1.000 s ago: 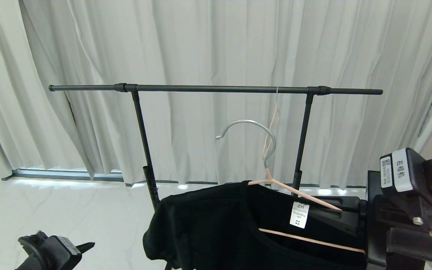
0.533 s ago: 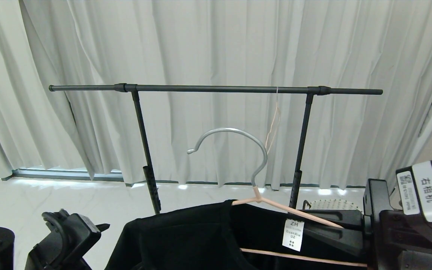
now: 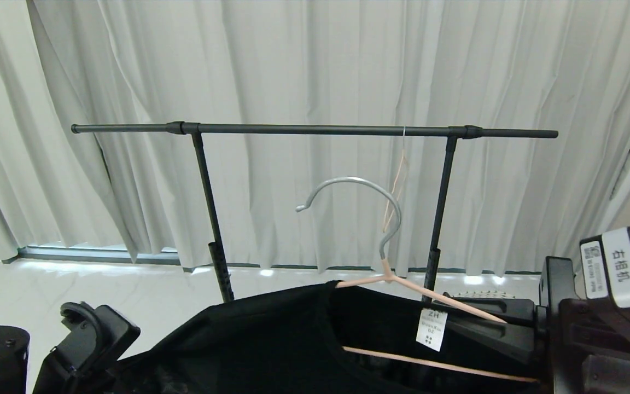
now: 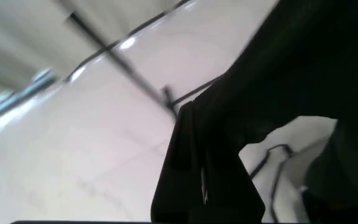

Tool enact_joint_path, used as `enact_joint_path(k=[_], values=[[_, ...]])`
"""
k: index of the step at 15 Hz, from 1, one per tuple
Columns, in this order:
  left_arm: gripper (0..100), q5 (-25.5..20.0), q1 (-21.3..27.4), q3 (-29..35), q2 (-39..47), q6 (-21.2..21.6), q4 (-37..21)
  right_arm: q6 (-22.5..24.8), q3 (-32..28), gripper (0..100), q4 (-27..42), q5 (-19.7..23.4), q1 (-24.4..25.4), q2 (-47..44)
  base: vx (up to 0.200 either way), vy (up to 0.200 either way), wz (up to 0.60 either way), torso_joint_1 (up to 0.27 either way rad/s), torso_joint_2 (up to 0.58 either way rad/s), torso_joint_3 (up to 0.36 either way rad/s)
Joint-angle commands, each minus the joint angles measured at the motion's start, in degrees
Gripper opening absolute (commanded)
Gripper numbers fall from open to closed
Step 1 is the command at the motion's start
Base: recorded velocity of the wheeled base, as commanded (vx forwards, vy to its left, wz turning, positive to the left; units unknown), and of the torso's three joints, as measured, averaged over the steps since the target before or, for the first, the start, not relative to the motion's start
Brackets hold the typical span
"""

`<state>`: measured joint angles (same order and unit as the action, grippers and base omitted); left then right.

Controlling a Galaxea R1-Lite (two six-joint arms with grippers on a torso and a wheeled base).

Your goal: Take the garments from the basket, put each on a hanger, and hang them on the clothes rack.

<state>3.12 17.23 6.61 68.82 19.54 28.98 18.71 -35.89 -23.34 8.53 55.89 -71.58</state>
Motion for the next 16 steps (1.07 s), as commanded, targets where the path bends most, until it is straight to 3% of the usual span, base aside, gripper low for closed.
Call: enact_joint_path(k=[1,3,6,7,10,13,15,16], values=[[0,5.58,-6.59,-1.33,1.15,0.15,-0.06,-0.08,0.03,0,-0.21,-0.01,-2.28,0.04,0.000,0.000,0.00,0.000,0.00,0.000],[0,6.11,-5.89,-1.60,0.71,0.32,0.03,-0.26,-0.06,0,-0.21,-0.01,-2.63,-0.05,0.000,0.000,0.00,0.000,0.00,0.000],[0,6.11,-0.09,-2.12,-1.40,0.32,0.03,-0.34,-0.06,0,-0.21,-0.10,-2.63,-0.14,0.000,0.000,0.00,0.000,0.00,0.000],[100,6.11,1.23,-2.39,-1.67,0.23,0.03,-0.43,-0.06,0,-0.21,-0.10,-2.72,-0.05,0.000,0.000,0.00,0.000,0.00,0.000],[100,6.11,1.58,-2.39,-5.97,-0.21,0.03,-0.52,0.82,0,-0.21,-0.27,-5.62,-0.05,0.000,0.000,0.00,0.000,0.00,0.000],[100,4.70,1.58,-4.67,-16.43,-1.52,0.03,-1.93,4.95,0,-0.39,-2.12,-10.01,1.09,0.000,0.000,0.00,0.000,0.00,0.000],[100,4.35,1.58,-4.76,-19.69,-1.44,0.03,-3.60,6.01,0,-0.30,-5.37,-12.04,1.62,0.000,0.000,0.00,0.000,0.00,0.000],[100,4.44,1.32,-3.36,-19.95,-1.35,0.03,-4.56,7.24,0,-0.30,-8.97,-14.23,1.62,0.000,0.000,0.00,0.000,0.00,0.000]])
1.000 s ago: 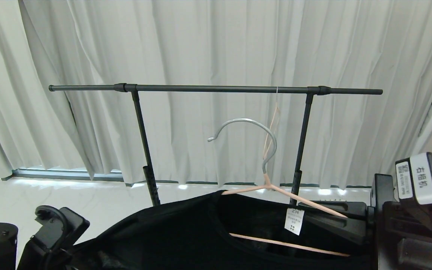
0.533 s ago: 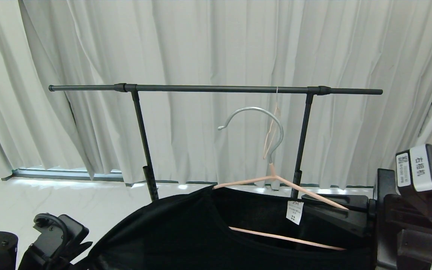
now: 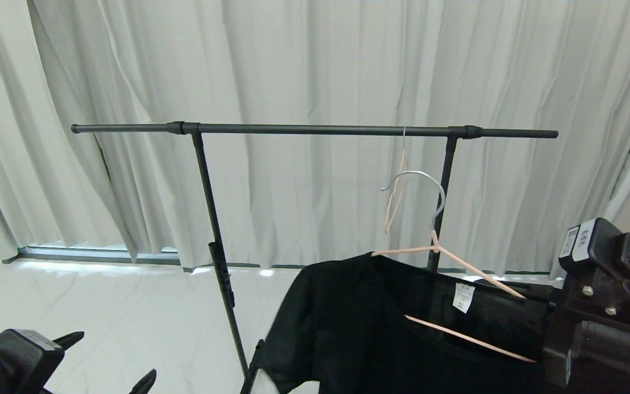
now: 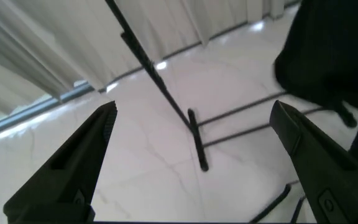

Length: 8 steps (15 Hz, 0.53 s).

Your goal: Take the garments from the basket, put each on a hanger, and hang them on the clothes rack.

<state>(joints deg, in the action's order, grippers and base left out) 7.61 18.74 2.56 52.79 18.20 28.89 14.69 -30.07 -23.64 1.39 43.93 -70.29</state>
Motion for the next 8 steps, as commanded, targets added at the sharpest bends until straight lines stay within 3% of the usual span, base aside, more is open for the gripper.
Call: enact_joint_path(k=[1,4,6,8], values=[[100,-0.05,-0.72,3.94,-2.78,-0.10,0.11,-1.77,1.77,0,-0.01,-3.94,-3.68,0.33,0.000,0.000,0.00,0.000,0.00,0.000],[100,0.04,-1.95,13.79,5.66,0.26,0.11,-5.20,1.95,0,0.26,-9.65,-6.67,0.59,0.000,0.000,0.00,0.000,0.00,0.000],[100,0.13,-1.77,15.55,8.56,1.57,0.11,-5.29,3.00,0,0.26,-13.43,-11.06,0.59,0.000,0.000,0.00,0.000,0.00,0.000],[100,0.22,-1.69,15.11,8.83,3.33,0.11,-5.37,2.92,0,0.17,-13.87,-15.99,0.51,0.000,0.000,0.00,0.000,0.00,0.000]])
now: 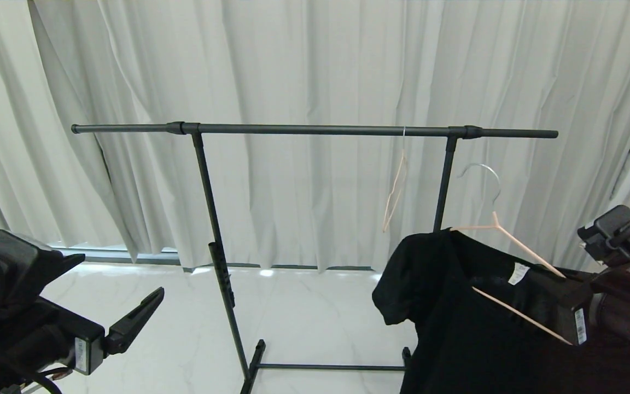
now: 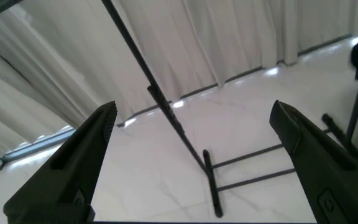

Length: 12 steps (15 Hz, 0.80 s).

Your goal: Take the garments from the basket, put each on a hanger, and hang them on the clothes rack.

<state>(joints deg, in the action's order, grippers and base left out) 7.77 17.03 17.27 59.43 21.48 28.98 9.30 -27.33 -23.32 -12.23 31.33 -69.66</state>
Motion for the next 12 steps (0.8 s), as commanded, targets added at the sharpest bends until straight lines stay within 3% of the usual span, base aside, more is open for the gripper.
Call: enact_joint_path(k=[1,5,12], values=[[100,0.06,-0.07,-0.05,1.92,0.49,0.03,-0.07,-0.09,0,-0.15,-0.17,-4.96,-0.13,0.000,0.000,0.00,0.000,0.00,0.000],[100,1.02,-0.07,0.22,1.92,0.49,0.03,-2.97,-0.09,0,-0.32,-0.08,-4.96,-0.13,0.000,0.000,0.00,0.000,0.00,0.000],[100,1.11,-0.07,0.13,2.27,0.49,0.03,-2.97,-0.09,0,-0.32,-0.08,-4.61,-0.30,0.000,0.200,0.00,0.004,0.00,0.004]])
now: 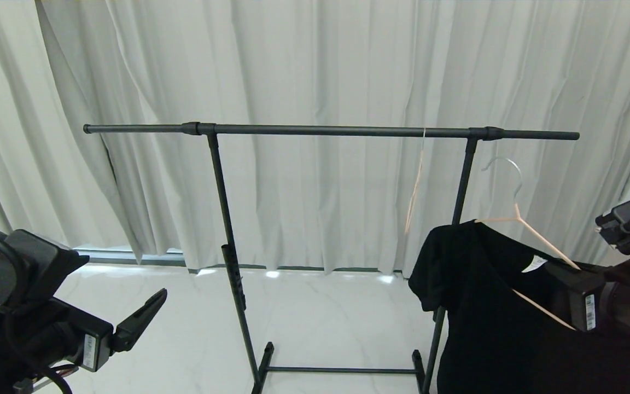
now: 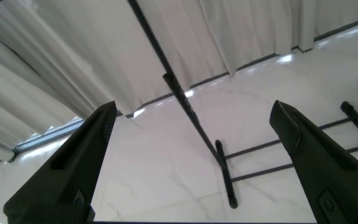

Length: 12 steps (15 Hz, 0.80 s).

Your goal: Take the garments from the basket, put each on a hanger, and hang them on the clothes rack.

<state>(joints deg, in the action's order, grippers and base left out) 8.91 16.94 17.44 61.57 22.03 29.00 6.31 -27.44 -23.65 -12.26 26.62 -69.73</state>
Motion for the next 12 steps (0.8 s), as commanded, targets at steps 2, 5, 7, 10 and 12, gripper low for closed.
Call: enact_joint_path(k=[2,5,7,10,12], values=[[100,-0.03,0.02,-0.04,0.12,-0.06,0.00,-0.07,-0.07,0,-0.08,-0.04,1.50,-0.67,0.000,0.100,0.00,-0.004,0.00,0.004],[100,-0.03,0.02,-0.22,0.04,-0.06,0.00,-0.95,-0.86,0,-3.33,0.13,4.49,-3.66,0.000,0.000,0.00,0.000,0.00,0.000],[100,-0.03,0.19,-0.22,-0.05,0.03,0.00,-4.21,-3.50,0,-9.13,-0.04,7.21,-8.14,0.000,0.000,0.00,0.000,0.00,0.000],[100,-0.03,0.19,-0.04,-0.40,-0.06,0.00,-5.00,-10.35,0,-11.86,-0.04,7.48,-14.03,0.000,0.000,0.00,0.000,0.00,0.000],[100,-0.03,0.19,-0.04,-0.58,0.03,0.00,-5.00,-13.60,0,-11.95,-0.22,7.48,-16.40,0.000,0.000,0.00,0.000,0.00,0.000]])
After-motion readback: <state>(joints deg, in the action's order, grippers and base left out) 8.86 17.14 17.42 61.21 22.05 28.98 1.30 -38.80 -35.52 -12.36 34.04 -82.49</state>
